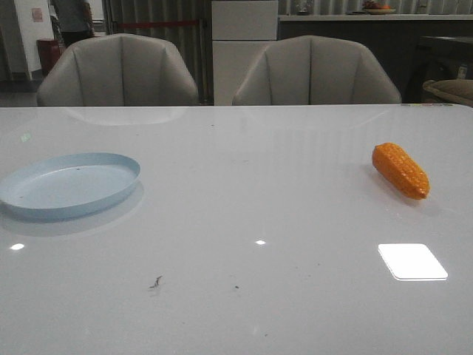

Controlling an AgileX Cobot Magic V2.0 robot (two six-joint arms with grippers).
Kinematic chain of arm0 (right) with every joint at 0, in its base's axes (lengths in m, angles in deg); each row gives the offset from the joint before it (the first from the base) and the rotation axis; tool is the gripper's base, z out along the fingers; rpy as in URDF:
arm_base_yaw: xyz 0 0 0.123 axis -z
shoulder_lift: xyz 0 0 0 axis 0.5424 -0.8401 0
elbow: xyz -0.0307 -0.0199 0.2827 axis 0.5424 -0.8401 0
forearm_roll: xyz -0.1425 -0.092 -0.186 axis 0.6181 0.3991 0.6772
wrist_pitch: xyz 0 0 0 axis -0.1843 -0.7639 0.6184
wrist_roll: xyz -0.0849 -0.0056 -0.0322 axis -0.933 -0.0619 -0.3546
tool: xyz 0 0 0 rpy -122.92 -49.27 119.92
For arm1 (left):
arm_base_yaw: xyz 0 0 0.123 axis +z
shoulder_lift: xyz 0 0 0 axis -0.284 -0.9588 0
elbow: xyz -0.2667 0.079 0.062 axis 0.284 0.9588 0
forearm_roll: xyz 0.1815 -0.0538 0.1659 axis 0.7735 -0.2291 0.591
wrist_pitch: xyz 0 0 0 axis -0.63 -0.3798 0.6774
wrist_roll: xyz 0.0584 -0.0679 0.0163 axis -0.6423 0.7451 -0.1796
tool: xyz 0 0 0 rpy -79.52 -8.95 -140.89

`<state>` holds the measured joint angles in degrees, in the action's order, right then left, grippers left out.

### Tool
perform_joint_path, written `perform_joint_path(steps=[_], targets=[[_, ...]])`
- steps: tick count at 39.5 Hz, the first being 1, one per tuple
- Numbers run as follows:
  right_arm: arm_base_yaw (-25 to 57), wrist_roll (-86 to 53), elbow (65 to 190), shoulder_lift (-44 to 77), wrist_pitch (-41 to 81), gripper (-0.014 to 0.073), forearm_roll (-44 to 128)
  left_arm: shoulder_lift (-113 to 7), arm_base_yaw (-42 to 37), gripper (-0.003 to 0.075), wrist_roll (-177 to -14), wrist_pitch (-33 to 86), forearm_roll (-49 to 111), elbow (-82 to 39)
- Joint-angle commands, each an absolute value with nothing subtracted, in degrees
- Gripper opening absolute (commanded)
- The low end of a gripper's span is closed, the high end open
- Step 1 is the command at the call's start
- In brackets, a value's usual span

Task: Place corn on plate with both arms

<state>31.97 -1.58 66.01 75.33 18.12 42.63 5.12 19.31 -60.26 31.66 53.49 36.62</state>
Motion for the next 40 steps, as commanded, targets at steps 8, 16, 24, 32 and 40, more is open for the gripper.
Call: perform_joint_path(steps=[8, 16, 24, 32, 40], targets=[[32.09, -1.8, 67.16, 76.82, 22.88, 0.0034, 42.22, 6.39, 19.13, 0.0094, -59.72, 37.18, 52.95, 38.72], [32.09, -1.8, 67.16, 76.82, 22.88, 0.0034, 42.22, 6.39, 19.13, 0.0094, -59.72, 37.61, 52.95, 38.72], [32.09, -1.8, 67.16, 76.82, 22.88, 0.0034, 42.22, 6.39, 19.13, 0.0094, -59.72, 37.65, 52.95, 38.72], [32.09, -1.8, 67.16, 76.84, 24.17, 0.0034, 42.22, 6.39, 19.13, 0.0094, -59.72, 40.13, 52.95, 38.72], [32.09, -1.8, 67.16, 76.84, 29.78, 0.0034, 42.22, 6.39, 19.13, 0.0094, -59.72, 51.96, 52.95, 38.72]])
